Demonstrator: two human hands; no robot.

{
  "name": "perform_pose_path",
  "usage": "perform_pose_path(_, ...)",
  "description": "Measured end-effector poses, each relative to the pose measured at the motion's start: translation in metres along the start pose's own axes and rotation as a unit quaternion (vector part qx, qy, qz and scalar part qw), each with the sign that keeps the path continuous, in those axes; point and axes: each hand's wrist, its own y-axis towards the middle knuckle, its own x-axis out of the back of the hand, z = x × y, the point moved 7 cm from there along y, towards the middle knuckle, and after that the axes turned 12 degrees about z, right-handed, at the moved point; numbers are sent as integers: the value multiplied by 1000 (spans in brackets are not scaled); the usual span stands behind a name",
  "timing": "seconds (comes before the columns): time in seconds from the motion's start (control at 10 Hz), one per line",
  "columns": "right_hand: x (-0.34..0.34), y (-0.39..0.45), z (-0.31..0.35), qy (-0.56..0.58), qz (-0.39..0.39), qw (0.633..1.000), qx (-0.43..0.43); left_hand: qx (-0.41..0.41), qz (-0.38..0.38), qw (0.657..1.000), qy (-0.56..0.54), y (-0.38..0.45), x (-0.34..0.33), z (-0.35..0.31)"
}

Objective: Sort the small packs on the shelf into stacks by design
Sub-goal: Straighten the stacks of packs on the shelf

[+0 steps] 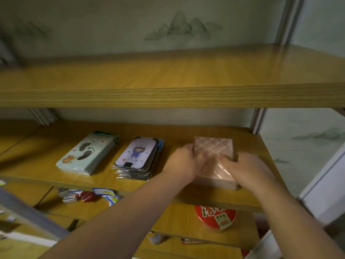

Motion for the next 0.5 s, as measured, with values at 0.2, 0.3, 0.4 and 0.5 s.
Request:
perform_pose_path(0.2,-5,-11,0,-40,-42,998,19,-69,-24,993,91,-30,4,2)
perform_pose_path(0.3,-1,-34,11,-56,-73,995,37,-97,-47,985,137,-49,13,12)
perform_pose_path(0.4,0,-59,29,-46,-99,992,65,-128,-78,972,180,-70,33,24)
perform_pose_path(0.5,-5,-86,50,-16,-125,987,100,-151,-107,965,186,-91,57,45)
